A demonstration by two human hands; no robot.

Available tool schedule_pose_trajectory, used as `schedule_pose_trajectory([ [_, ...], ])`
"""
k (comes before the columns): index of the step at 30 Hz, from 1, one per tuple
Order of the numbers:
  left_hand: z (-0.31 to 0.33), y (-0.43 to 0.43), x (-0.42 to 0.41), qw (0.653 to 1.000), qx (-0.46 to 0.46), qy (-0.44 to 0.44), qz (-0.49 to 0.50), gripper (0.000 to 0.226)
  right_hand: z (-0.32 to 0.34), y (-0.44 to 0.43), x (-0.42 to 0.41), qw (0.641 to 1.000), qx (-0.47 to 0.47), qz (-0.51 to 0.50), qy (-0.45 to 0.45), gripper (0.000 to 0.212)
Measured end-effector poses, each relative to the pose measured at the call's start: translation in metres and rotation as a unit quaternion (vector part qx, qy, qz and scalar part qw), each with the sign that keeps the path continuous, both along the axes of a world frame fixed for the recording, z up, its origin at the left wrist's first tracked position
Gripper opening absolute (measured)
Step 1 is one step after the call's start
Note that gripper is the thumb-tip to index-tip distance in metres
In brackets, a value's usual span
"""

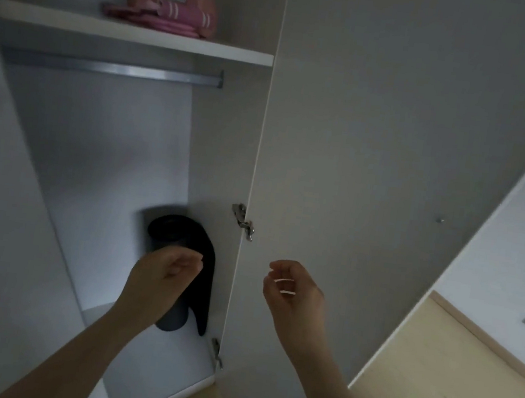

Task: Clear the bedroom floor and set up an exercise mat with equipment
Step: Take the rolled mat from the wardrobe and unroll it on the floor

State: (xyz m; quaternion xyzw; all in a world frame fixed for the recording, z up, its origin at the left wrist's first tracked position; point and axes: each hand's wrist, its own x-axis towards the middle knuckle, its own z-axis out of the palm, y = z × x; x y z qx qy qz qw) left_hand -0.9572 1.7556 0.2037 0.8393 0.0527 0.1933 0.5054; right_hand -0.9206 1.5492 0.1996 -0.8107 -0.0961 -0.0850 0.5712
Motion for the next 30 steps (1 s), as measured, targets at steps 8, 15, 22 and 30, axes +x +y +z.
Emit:
schedule_pose_trajectory([
  [8,-0.041,0.094,0.061,0.998,-0.009,0.038,0.056,0.012,-0.028,0.089,0.075,0.997,-0.056,0.042,0.039,0.016],
  [15,-0.073,0.152,0.130,0.994,-0.019,0.087,0.065,0.017,-0.063,0.139,0.139,0.991,-0.101,0.031,0.085,0.024],
  [22,-0.113,0.168,0.196,0.986,0.023,0.137,0.087,0.012,-0.104,0.168,0.212,0.975,-0.158,0.077,0.133,0.042],
  [30,-0.188,0.181,0.260,0.970,0.060,0.184,0.144,0.028,-0.160,0.207,0.278,0.958,-0.167,0.118,0.201,0.043],
])
